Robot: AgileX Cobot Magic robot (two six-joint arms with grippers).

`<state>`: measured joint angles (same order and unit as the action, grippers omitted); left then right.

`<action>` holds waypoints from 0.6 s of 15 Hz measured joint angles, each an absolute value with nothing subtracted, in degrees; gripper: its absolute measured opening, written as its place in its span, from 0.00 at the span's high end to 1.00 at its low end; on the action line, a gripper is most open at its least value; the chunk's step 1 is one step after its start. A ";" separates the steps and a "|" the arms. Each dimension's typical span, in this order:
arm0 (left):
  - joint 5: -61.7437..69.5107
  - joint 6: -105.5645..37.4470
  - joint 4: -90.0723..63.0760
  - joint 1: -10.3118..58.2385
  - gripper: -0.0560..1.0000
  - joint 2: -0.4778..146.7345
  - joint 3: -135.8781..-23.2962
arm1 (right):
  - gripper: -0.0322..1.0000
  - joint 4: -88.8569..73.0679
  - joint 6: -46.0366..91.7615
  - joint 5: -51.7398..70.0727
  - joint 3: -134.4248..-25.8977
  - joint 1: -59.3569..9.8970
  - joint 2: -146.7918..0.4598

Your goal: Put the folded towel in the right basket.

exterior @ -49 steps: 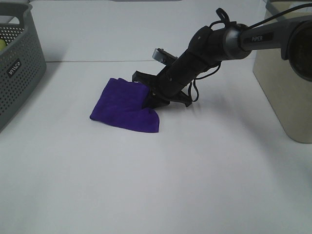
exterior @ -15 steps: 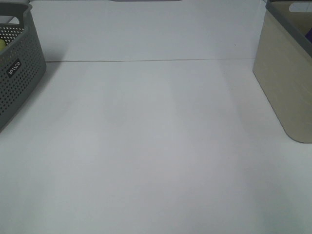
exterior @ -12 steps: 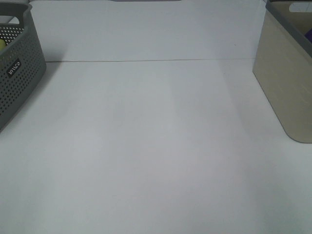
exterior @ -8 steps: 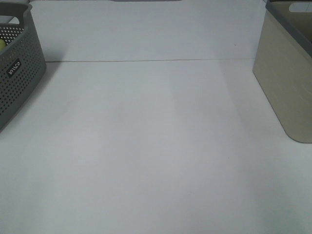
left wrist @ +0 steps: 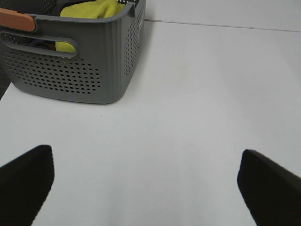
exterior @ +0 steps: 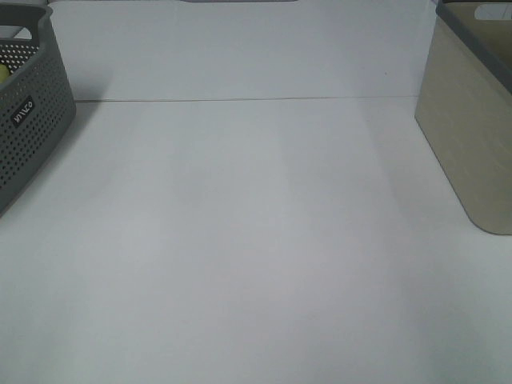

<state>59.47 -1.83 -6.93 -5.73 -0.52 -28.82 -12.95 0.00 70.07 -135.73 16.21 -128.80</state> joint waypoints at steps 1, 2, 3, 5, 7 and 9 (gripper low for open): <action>59.47 -1.83 -6.93 -5.73 0.01 -0.52 -28.82 | 0.14 -13.18 0.00 70.07 -135.73 15.76 -126.28; 59.47 -1.83 -6.93 -5.73 0.01 -0.52 -28.82 | 0.14 -13.35 0.00 69.96 -135.73 14.73 -124.05; 59.47 -1.83 -6.93 -5.73 0.01 -0.52 -28.82 | 0.14 -13.41 0.00 69.96 -135.73 12.43 -121.81; 59.47 -1.83 -6.93 -5.73 0.01 -0.52 -28.82 | 0.14 -11.34 0.00 69.96 -135.73 5.96 -118.89; 59.47 -1.83 -6.93 -5.73 0.01 -0.52 -28.82 | 0.14 -6.30 -1.03 69.96 -135.73 -0.23 -117.11; 59.47 -1.83 -6.93 -5.73 0.01 -0.52 -28.82 | 0.14 -2.46 -2.69 69.96 -134.13 -4.35 -113.79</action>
